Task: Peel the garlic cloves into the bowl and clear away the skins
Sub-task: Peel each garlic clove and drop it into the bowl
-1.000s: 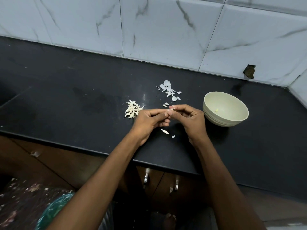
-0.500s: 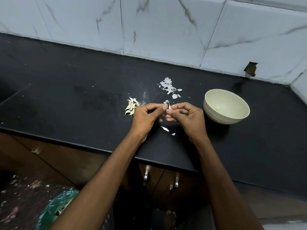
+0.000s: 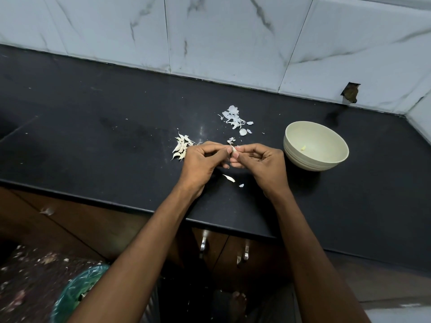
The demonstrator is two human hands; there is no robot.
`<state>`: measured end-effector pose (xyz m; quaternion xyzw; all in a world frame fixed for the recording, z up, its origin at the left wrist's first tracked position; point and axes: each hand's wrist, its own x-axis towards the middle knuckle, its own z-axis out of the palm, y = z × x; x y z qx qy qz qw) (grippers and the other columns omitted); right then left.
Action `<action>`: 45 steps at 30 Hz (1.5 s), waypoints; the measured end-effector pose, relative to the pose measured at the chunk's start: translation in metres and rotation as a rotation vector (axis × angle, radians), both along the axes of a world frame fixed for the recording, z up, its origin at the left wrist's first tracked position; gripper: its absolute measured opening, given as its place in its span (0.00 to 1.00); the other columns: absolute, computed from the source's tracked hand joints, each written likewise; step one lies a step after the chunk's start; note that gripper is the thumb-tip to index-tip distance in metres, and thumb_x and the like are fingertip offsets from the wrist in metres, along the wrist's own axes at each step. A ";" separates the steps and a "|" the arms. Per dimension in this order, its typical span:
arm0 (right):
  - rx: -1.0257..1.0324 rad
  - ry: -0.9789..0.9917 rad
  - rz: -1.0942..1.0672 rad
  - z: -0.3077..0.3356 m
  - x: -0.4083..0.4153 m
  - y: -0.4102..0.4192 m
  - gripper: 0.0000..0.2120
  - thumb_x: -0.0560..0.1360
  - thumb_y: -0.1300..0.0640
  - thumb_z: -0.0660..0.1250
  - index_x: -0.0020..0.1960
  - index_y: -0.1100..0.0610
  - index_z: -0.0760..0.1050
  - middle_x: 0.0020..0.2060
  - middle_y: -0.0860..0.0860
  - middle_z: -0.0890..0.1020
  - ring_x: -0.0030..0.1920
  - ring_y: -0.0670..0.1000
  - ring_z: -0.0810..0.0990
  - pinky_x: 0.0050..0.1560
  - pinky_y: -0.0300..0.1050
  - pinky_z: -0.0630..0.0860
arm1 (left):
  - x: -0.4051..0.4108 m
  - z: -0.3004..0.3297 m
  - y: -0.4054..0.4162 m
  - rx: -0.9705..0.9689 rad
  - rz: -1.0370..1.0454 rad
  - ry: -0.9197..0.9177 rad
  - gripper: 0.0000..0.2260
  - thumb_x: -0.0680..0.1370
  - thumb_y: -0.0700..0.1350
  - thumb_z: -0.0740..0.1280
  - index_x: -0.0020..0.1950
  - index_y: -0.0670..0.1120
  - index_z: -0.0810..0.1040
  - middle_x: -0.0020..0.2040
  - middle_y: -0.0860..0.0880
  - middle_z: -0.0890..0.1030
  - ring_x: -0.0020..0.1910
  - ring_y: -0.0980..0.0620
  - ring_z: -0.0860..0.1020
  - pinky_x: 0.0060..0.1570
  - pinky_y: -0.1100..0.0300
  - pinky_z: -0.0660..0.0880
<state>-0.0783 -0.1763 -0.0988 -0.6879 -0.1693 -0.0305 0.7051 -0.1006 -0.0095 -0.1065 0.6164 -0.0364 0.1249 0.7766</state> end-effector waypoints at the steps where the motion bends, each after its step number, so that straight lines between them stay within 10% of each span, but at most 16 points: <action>1: -0.004 -0.003 0.000 0.000 -0.001 0.000 0.07 0.75 0.68 0.75 0.53 0.65 0.84 0.43 0.60 0.88 0.44 0.57 0.89 0.49 0.46 0.85 | 0.000 0.000 0.000 0.001 0.008 -0.002 0.03 0.78 0.34 0.73 0.48 0.38 0.87 0.44 0.47 0.85 0.35 0.50 0.81 0.39 0.58 0.80; 24: -0.115 -0.001 -0.009 -0.002 -0.003 0.002 0.05 0.75 0.70 0.75 0.50 0.66 0.86 0.38 0.59 0.87 0.38 0.55 0.88 0.45 0.45 0.85 | -0.006 0.003 0.002 0.144 0.090 0.061 0.05 0.73 0.30 0.74 0.42 0.38 0.88 0.44 0.39 0.83 0.41 0.51 0.82 0.43 0.55 0.82; 37: -0.084 0.097 0.029 0.001 -0.002 0.000 0.04 0.76 0.72 0.72 0.50 0.69 0.85 0.38 0.62 0.87 0.36 0.55 0.87 0.40 0.41 0.83 | -0.008 -0.004 -0.009 0.806 0.386 -0.335 0.07 0.77 0.36 0.71 0.39 0.38 0.84 0.44 0.48 0.79 0.38 0.53 0.77 0.37 0.63 0.72; 45: 0.039 0.156 0.049 0.003 0.003 -0.001 0.05 0.78 0.68 0.72 0.54 0.67 0.83 0.42 0.63 0.87 0.40 0.56 0.87 0.47 0.47 0.84 | 0.007 -0.009 0.004 0.220 0.254 0.017 0.04 0.79 0.37 0.73 0.50 0.38 0.87 0.49 0.41 0.83 0.39 0.51 0.83 0.46 0.54 0.80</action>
